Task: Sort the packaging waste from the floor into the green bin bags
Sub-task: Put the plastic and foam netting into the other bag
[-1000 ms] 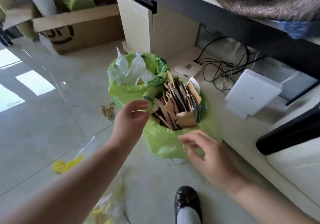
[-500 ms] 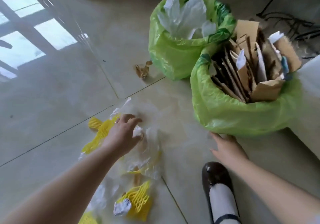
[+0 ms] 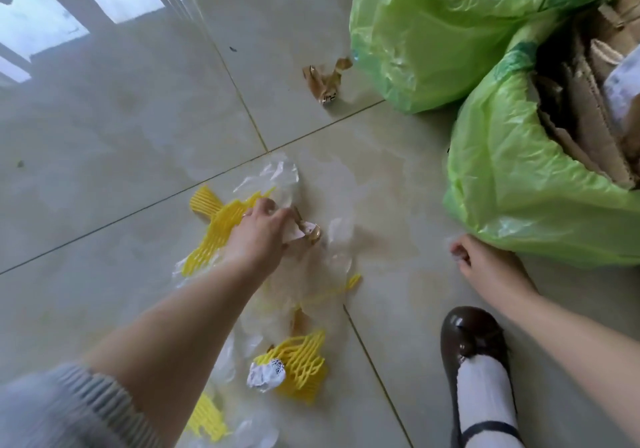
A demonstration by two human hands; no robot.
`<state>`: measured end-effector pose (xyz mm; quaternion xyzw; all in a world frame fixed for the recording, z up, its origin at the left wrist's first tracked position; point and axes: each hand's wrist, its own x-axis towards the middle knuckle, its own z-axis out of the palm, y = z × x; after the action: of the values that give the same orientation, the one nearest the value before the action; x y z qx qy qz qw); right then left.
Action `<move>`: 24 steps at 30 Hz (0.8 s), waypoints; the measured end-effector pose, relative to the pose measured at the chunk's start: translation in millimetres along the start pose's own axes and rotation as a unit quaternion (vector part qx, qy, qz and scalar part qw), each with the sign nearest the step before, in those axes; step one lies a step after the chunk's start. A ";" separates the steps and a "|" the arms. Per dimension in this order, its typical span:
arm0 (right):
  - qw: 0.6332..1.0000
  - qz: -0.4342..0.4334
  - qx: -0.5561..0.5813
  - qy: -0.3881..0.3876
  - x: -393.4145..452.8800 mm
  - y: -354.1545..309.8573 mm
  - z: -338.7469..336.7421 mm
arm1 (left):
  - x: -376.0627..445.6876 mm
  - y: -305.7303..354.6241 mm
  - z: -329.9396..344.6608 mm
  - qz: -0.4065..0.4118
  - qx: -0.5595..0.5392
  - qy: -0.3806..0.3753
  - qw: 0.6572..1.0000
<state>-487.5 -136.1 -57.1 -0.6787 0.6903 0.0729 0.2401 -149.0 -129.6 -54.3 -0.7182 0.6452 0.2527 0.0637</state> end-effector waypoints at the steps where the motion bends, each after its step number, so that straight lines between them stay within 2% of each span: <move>1: 1.000 0.003 0.003 -0.010 -0.7 -5.5 0.0 | -0.7 -4.0 -2.0 0.000 -0.020 0.011 1.000; 6: 0.998 -0.037 0.037 -0.028 -9.8 -43.0 0.5 | -6.6 -17.5 -21.5 -0.014 -0.140 0.081 0.987; 12: 0.978 -0.178 0.056 -0.091 -14.5 -111.3 -25.0 | -33.2 -47.6 -62.0 -0.092 -0.297 0.152 0.938; 14: 0.958 -0.260 0.027 -0.120 -14.1 -127.5 -28.2 | -42.5 -64.3 -66.2 -0.097 -0.291 0.145 0.941; 17: 0.907 -0.371 -0.089 -0.179 -15.2 -141.6 -17.8 | -52.5 -86.6 -54.2 -0.066 -0.234 0.106 0.964; 21: 0.840 -0.409 -0.254 -0.249 -10.5 -146.8 3.7 | -58.1 -97.8 -24.0 -0.061 -0.171 0.030 0.983; 24: 0.811 -0.450 -0.291 -0.236 -3.6 -151.3 18.9 | -54.9 -102.7 -7.4 -0.041 -0.132 0.011 0.990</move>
<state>-336.2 -135.1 -38.0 -0.9134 0.1765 0.3121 0.1927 -50.5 -67.2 -47.6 -0.7491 0.5768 0.3246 -0.0281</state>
